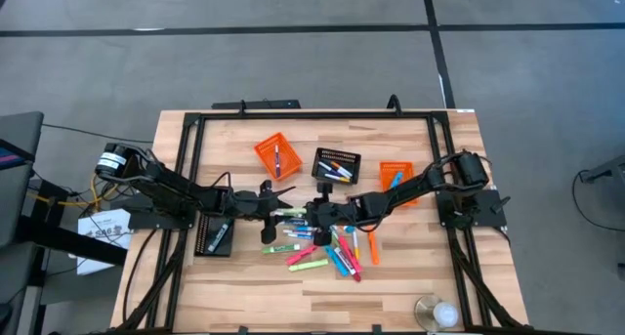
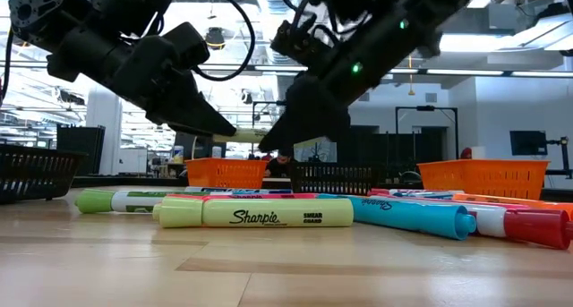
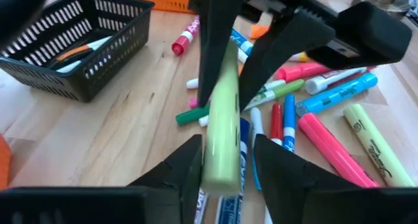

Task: Pick & Place Markers
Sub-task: Put the light green highlighter into the right orange bin

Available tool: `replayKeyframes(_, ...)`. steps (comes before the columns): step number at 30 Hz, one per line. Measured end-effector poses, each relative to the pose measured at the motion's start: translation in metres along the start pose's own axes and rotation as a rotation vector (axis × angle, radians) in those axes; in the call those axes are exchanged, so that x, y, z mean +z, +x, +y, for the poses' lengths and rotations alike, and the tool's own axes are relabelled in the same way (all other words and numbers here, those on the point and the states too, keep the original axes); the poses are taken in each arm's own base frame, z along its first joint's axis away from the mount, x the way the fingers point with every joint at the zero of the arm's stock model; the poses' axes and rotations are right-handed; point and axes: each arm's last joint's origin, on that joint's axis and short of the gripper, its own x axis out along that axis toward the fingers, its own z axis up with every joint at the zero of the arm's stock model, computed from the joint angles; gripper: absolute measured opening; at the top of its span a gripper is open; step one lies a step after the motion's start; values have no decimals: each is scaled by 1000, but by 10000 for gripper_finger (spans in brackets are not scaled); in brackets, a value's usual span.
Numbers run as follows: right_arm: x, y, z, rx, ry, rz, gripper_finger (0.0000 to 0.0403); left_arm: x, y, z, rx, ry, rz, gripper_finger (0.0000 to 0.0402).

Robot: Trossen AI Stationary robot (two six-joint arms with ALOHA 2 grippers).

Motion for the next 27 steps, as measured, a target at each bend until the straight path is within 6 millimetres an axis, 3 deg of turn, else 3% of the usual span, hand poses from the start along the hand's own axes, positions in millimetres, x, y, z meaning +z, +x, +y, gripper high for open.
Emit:
replayKeyframes(3, 13, -21, -6, -35, 16, 99, 71, 0, 0, 0, 7, 0, -1, 149)
replayKeyframes(7, 26, -64, -19, -188, 121, 262, 68, -1, 0, 0, -4, 2, 6, 154)
replayKeyframes(13, 2, -127, -37, -433, 471, 512, 70, -1, 0, 0, -1, -22, 6, 152)
replayKeyframes(17, -18, -156, -42, -697, 670, 651, 70, -2, 0, 0, 0, -27, 9, 152)
replayKeyframes(20, -28, -163, -40, -812, 765, 669, 71, -2, 0, 0, 0, -27, 9, 149)
replayKeyframes(27, -56, -151, -41, -800, 771, 806, 72, -2, 0, 0, 0, -27, 9, 148)
